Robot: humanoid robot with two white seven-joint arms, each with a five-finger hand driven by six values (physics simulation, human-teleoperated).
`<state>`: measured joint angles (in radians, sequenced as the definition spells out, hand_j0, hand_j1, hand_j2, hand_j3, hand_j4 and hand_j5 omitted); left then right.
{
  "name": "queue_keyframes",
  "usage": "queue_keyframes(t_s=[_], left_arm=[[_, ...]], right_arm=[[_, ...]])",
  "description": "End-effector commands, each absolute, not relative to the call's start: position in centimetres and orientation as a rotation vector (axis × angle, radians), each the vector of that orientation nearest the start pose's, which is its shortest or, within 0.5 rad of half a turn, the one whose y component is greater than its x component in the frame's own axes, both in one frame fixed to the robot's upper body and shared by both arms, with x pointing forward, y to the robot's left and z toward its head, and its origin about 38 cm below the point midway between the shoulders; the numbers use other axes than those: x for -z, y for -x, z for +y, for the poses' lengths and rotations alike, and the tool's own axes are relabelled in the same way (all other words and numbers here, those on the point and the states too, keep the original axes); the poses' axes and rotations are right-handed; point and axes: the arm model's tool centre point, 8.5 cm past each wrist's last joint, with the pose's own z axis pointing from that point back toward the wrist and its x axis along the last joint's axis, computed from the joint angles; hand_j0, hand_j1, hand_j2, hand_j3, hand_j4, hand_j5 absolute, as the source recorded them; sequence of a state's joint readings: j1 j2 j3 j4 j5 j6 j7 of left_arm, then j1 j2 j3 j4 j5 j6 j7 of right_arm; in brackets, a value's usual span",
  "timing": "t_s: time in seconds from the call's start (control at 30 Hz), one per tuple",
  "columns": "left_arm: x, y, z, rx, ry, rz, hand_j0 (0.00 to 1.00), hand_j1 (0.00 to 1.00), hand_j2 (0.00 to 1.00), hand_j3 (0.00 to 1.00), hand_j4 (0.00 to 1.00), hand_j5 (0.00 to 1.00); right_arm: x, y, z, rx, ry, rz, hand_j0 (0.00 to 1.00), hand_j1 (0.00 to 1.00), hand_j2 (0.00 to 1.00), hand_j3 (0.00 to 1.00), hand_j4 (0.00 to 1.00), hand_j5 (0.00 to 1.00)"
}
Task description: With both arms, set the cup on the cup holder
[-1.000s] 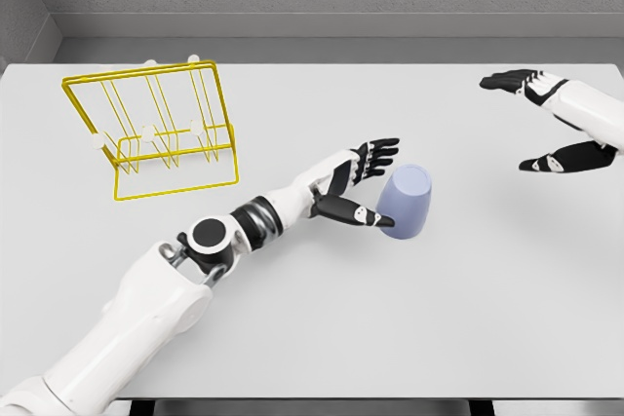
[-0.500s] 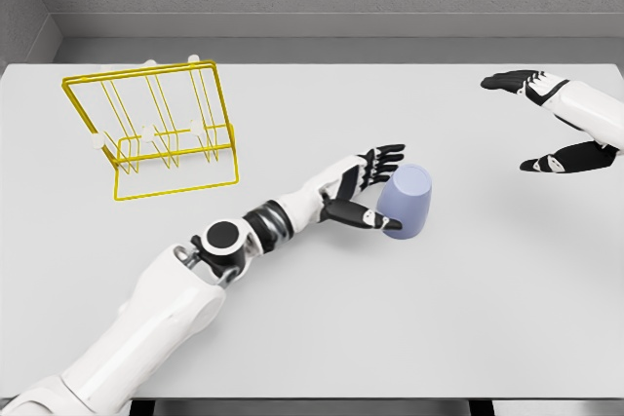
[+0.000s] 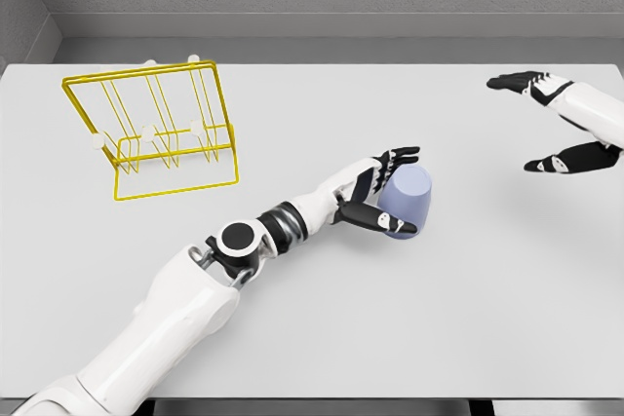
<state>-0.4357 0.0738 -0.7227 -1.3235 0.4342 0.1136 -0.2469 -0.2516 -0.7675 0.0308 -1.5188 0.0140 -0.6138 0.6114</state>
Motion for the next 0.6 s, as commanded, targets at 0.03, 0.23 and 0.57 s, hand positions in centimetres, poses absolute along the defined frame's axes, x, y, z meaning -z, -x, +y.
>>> queue_keyframes(t_s=[0.03, 0.23, 0.57], left_arm=[[-8.31, -40.26, 1.96, 0.694, 0.712, -1.309, 1.00, 1.00, 1.00, 1.00, 1.00, 1.00], [-7.91, -40.34, 1.84, 0.688, 0.709, -1.298, 1.00, 1.00, 1.00, 1.00, 1.00, 1.00], [-8.00, -40.56, 1.33, 0.672, 0.719, -1.302, 0.67, 0.67, 0.67, 0.67, 0.67, 0.67]], right_arm=[[-24.31, -38.60, -38.32, -1.492, 0.288, -1.773, 1.00, 1.00, 1.00, 1.00, 1.00, 1.00], [-24.16, -38.66, -38.51, -1.487, 0.288, -1.768, 1.00, 1.00, 1.00, 1.00, 1.00, 1.00], [-24.22, -38.68, -38.50, -1.487, 0.290, -1.769, 1.00, 1.00, 1.00, 1.00, 1.00, 1.00]])
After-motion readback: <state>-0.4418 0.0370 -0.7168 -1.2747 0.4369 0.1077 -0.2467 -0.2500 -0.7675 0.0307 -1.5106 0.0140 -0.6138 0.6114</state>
